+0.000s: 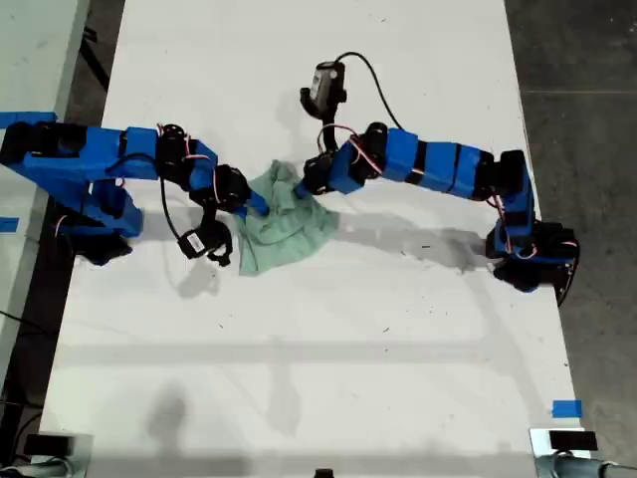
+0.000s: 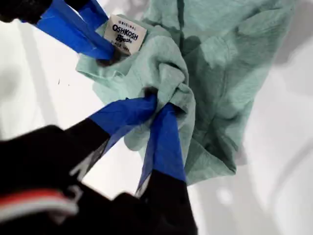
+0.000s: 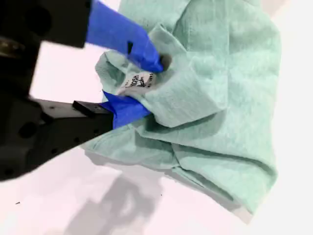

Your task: Fold tshirt

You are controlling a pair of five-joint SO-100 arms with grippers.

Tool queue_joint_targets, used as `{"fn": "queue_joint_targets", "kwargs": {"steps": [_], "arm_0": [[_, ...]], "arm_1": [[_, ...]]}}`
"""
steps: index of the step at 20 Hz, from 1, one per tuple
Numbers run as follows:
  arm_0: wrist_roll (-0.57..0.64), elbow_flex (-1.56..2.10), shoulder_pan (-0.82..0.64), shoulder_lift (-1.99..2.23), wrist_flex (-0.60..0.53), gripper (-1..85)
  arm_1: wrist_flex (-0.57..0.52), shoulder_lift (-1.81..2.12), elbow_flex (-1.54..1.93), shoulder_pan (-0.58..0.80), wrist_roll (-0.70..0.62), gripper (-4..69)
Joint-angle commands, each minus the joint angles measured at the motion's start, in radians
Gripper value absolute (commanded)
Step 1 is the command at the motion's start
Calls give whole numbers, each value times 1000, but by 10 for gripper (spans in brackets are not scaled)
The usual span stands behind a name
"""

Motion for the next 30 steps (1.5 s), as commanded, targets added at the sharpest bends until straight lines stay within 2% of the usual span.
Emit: {"fn": "queue_joint_targets", "kwargs": {"steps": [1,5,8,10,12,14,17,18,19,21,24,27,30], "arm_0": [[-52,12,-66,133,25,268],[-9,112,-244,430,172,277],[35,229,-354,729,276,271],[77,327,-382,936,290,250],[75,403,-331,1058,276,229],[64,477,-218,1143,225,190],[32,591,-23,1195,126,74],[23,640,37,1207,89,13],[12,687,92,1215,61,1],[-37,773,178,1221,54,1],[-52,877,233,1295,29,1],[-54,1074,249,1597,37,1],[-57,1068,215,1597,43,1]], "arm_1": [[-34,17,-52,61,8,388],[37,138,-46,169,-23,292],[138,285,12,238,-60,259],[204,400,92,267,-86,245],[224,566,261,276,-106,231],[265,735,453,264,-114,218],[307,957,788,160,-91,123],[290,1025,916,101,-40,85],[259,1095,1048,41,18,-1],[184,1218,1302,-71,117,-12],[54,1477,1652,-161,224,-12],[23,1621,1723,-169,183,-12],[-77,1177,1371,-173,54,-12]]}}
